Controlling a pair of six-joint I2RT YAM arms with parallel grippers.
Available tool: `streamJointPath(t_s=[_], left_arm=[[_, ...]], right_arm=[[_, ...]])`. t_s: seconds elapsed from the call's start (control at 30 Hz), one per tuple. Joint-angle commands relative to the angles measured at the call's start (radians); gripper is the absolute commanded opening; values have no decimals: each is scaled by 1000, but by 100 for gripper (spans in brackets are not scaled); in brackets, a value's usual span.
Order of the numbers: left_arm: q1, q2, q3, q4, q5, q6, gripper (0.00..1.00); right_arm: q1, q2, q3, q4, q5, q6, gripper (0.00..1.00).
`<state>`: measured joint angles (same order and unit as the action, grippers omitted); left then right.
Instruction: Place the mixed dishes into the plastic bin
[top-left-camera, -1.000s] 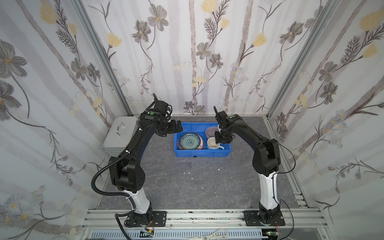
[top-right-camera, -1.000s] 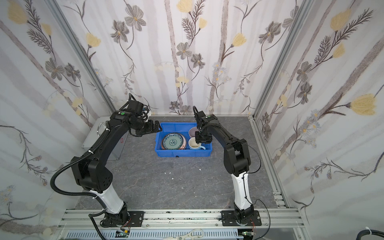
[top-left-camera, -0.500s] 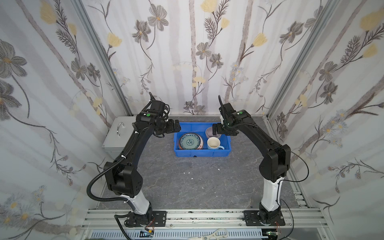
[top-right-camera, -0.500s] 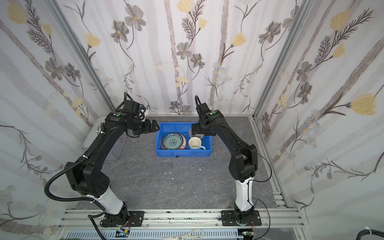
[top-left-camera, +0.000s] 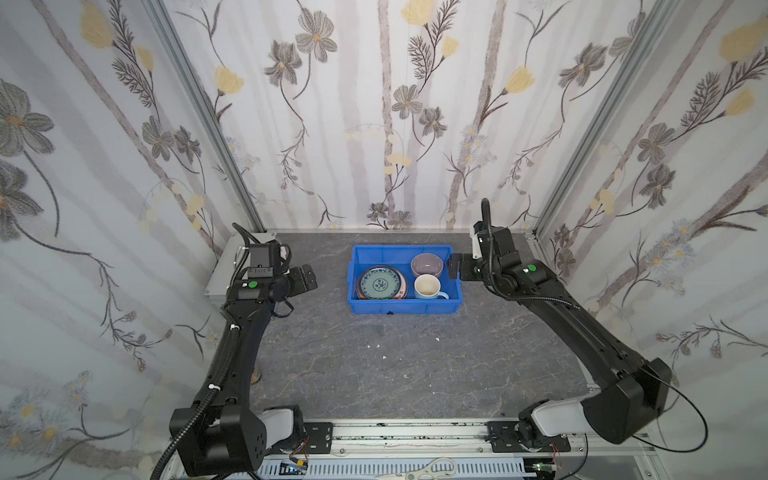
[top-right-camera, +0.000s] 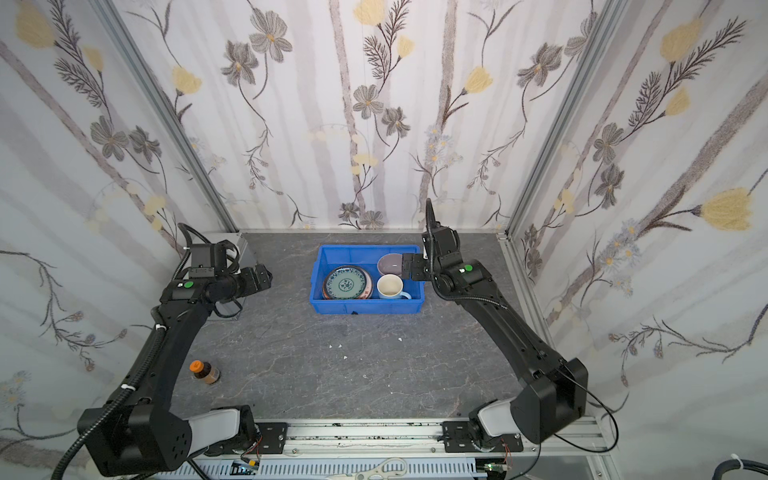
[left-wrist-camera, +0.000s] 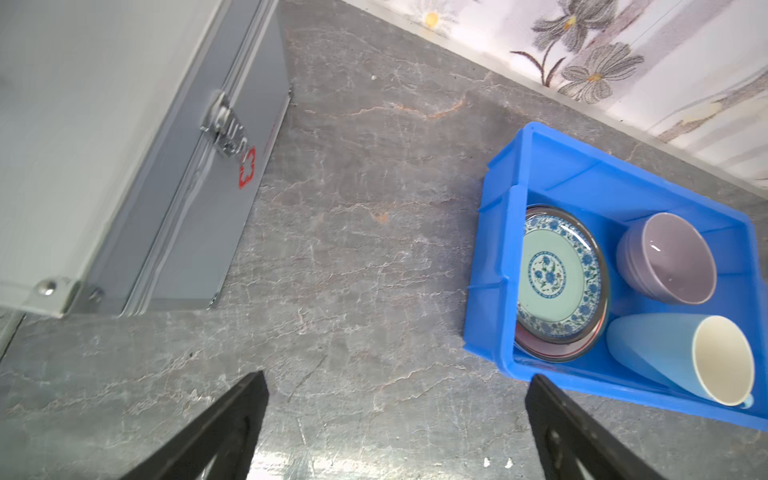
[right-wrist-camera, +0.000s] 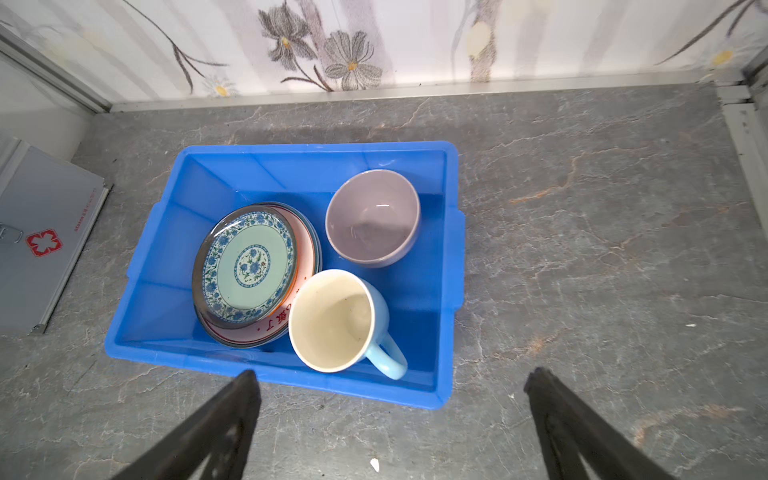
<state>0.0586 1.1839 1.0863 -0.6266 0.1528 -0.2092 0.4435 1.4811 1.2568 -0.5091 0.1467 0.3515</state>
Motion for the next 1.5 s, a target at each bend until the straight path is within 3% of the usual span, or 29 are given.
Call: streamJointPath(t_s=[0.0,0.13,0.23,0.4,0.57,0.9,1.17,1.33,1.43,1.47], left_arm=[[25,-67,-111,164,-28,6,100],[32,-192,-308,375,-107,34,100],[33,-235,-402,477,-157,67,100],[37,-238,-512,628,-213,96,100],[39,-186,-586,782,-214,100,100],[39,51,-668,1183,-164,81,100],[38,273,-695,1432,-154,78,100],[18,316,-668,1432,-55,141,100],[-29,397,-699,1568,-96,192,100],[-34,384,-694,1532,-85,197,100]], right_arm=[[-22,-97,-164,262,83,-5,100],[-54,-177,-308,322,92,-7,100],[-54,-289,-454,475,82,-53,100],[-60,-508,-757,758,154,-123,100],[-95,-604,-888,835,226,-182,100],[-170,-506,-981,1077,245,-236,100],[-273,-461,-1124,1379,204,-316,100],[-362,-320,-1181,1642,157,-285,100],[-392,-209,-1164,1781,137,-294,100],[-407,-172,-1150,1799,119,-281,100]])
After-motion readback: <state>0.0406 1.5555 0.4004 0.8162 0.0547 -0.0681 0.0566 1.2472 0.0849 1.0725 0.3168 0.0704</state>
